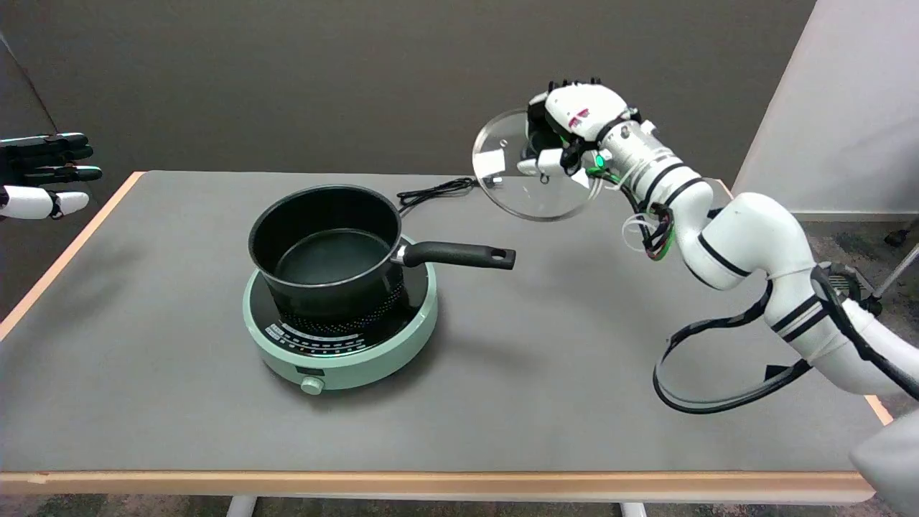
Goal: Place the pot lid onto the soup pot.
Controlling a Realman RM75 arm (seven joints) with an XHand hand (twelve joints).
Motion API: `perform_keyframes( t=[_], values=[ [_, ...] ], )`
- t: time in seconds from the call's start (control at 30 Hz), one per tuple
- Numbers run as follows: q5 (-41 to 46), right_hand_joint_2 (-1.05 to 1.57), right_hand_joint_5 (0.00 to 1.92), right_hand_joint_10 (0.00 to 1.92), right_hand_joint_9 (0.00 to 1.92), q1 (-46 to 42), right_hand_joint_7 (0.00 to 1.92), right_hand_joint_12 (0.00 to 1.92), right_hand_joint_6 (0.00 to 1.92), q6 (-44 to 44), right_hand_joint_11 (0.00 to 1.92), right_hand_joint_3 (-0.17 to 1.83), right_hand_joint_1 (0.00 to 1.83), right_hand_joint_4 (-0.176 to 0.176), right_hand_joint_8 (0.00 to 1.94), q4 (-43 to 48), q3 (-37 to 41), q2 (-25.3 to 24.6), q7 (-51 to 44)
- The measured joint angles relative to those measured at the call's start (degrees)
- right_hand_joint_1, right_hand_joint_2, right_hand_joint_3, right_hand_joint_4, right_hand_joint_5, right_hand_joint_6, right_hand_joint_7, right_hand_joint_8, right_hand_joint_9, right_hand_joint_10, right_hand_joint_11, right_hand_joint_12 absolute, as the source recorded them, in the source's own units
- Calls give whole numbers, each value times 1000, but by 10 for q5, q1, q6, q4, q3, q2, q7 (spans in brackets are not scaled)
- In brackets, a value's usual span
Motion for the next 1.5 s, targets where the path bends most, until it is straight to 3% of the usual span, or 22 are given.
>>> perform_keyframes(
  t=[0.6, 1.03, 1.5],
  values=[
    [2, 1139, 779, 1887, 852, 124, 818, 1921, 1280, -23, 412, 144, 1219, -176, 1323, 23, -113, -5, 3],
    [4, 1133, 784, 1890, 848, 244, 824, 1921, 1273, -13, 420, 152, 1220, -176, 1313, -9, -234, -58, 12],
    [6, 1137, 788, 1900, 866, 314, 827, 1921, 1267, 17, 418, 139, 1219, -176, 1308, -44, -306, -110, 57]
  ],
)
